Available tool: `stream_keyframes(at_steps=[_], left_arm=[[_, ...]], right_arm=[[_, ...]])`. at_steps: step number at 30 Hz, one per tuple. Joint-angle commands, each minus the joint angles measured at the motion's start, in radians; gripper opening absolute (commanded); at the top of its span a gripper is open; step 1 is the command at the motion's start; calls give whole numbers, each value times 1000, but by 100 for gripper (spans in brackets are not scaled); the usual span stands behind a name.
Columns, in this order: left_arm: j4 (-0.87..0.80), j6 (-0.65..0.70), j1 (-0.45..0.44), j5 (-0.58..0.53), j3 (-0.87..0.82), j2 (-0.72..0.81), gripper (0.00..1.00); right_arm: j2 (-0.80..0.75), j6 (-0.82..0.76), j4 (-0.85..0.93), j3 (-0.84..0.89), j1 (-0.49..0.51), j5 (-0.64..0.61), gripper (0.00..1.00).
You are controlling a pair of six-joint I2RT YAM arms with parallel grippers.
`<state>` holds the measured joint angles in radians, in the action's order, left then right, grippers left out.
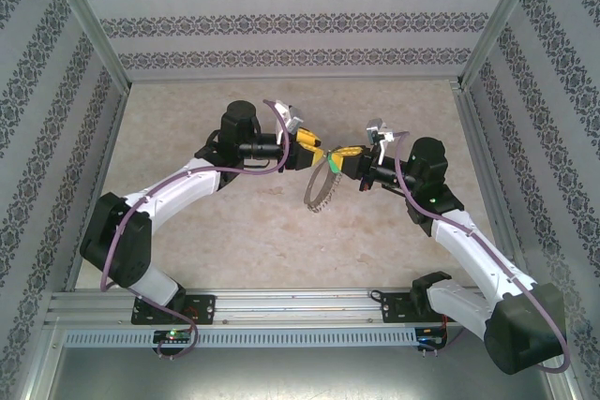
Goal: Put the keys on the keyring
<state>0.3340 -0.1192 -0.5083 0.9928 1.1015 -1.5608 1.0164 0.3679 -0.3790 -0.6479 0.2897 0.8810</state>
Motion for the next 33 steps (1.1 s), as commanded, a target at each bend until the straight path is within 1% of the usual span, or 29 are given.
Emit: stream_keyframes(at_steps=[1,9,17,24,29,31,33], left_arm=[[78,-25,3,51,14,-19,42],[93,-31,-9,63,12,-35,37],[112,-39,-16,66,24,-40,39],[133,-47,-25,78,22,-43,38],[158,-55,-28,86,14,-40,29],[191,-73,-29,94,10,-41,24],[206,-83,-30,103,11,-42,15]], right_arm=[[-6,5,-55,-36,-5,26,0],[-1,3,-54,-38,-6,25,0],[-2,3,-52,-36,-6,22,0],[2,1,-52,-38,-6,18,0],[5,0,-53,-35,-5,14,0],[7,0,-54,-35,-5,13,0],[7,0,-52,-35,-7,12,0]])
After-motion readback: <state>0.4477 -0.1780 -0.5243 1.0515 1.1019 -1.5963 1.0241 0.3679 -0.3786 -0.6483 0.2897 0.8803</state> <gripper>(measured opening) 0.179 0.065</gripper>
